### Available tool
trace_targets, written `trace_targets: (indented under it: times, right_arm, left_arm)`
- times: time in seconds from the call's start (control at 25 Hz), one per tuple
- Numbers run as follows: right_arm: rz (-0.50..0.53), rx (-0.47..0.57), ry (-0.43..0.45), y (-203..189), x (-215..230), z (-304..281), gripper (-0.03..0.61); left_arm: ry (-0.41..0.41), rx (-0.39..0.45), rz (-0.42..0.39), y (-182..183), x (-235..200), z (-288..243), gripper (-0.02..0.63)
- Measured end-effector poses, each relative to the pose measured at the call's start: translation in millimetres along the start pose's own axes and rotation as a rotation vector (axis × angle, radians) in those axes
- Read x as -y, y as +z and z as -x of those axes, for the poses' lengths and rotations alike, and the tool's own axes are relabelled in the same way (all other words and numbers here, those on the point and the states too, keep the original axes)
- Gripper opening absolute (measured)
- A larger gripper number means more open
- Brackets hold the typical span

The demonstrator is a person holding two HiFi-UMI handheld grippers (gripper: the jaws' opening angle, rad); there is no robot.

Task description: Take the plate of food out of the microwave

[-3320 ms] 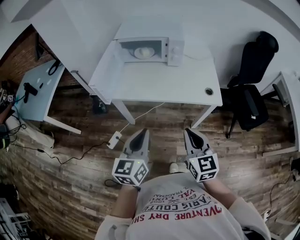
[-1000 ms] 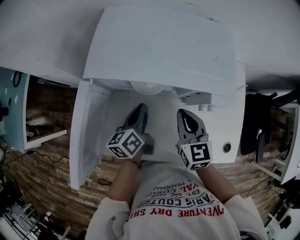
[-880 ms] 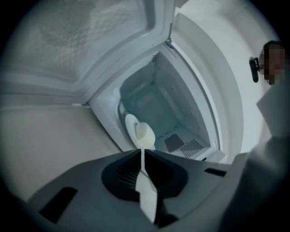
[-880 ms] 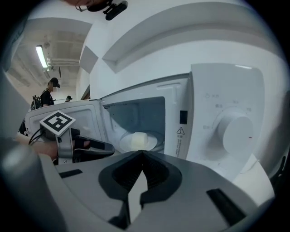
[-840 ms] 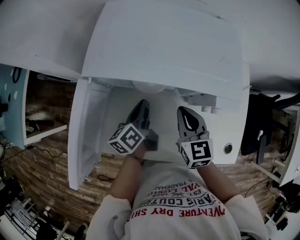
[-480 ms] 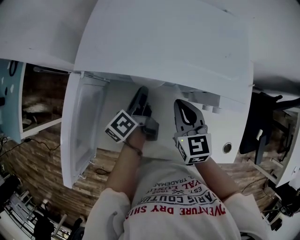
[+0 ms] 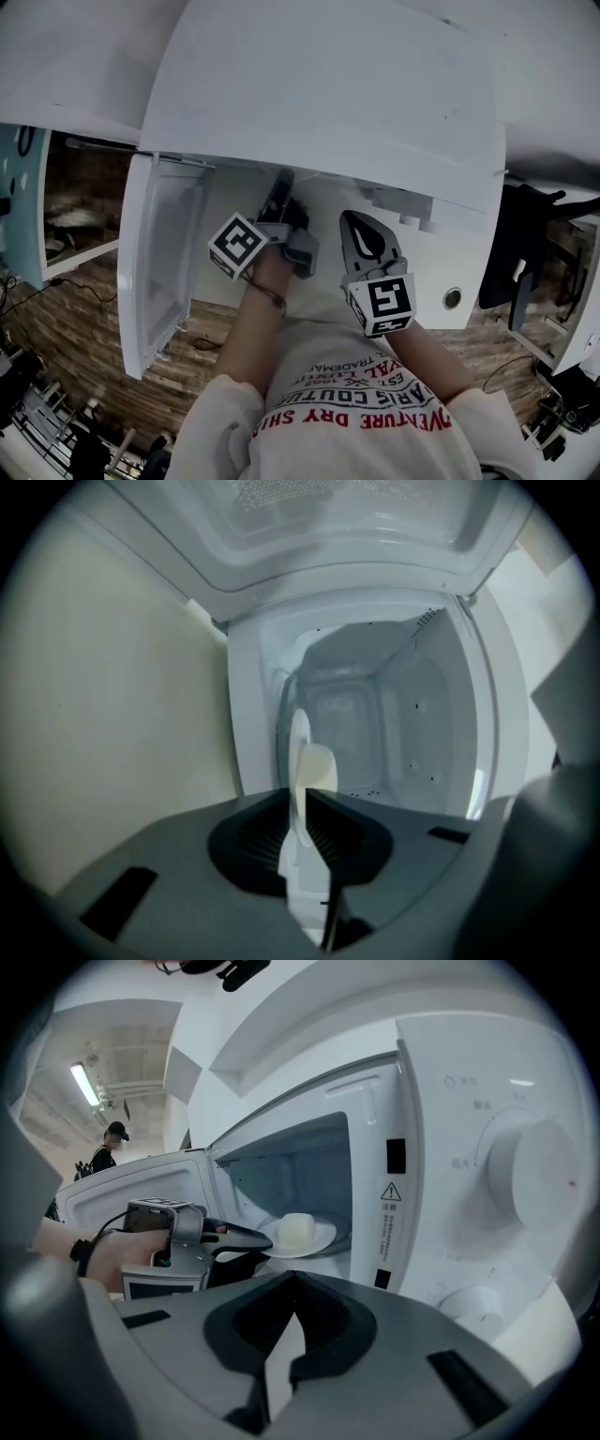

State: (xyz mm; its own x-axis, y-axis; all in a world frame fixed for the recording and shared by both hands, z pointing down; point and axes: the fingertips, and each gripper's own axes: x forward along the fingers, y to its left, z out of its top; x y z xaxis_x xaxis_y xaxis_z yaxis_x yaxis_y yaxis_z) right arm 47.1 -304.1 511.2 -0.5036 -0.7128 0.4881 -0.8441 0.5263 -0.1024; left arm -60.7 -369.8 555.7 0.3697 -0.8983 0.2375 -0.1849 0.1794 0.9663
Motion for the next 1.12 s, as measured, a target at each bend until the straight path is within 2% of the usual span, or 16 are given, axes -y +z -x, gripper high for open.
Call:
trace_targets:
  times: [0.08,0.32,0.64,0.84,1.12]
  right_arm:
    - [-0.007,-0.006,-0.005,-1.7,2.5,0.4,0.003]
    - [-0.012,-0.010,-0.020,-2.6,8.9,1.0,0.003]
    - [-0.015,-0.005,-0.035,-1.7,7.2,3.7,0.003]
    - [-0.013,0.001,-0.050,-2.3,6.9,9.0,0.003]
    - [-0.014,0.020,-0.086,-0.9,4.7,22.5,0.003]
  left_arm:
    - [0.009,-0.004,0.009,-0.5,-1.8,-0.4,0.035]
    - [-0.019,0.005,0.084,0.4,-1.7,0.2,0.020]
    - [-0.092,-0.037,0.097,-3.6,7.3,4.0,0.017]
    - [-0.150,-0.070,0.041,-6.7,20.5,13.3,0.015]
    - [-0.185,-0.104,0.037,-13.5,35.2,47.8,0.016]
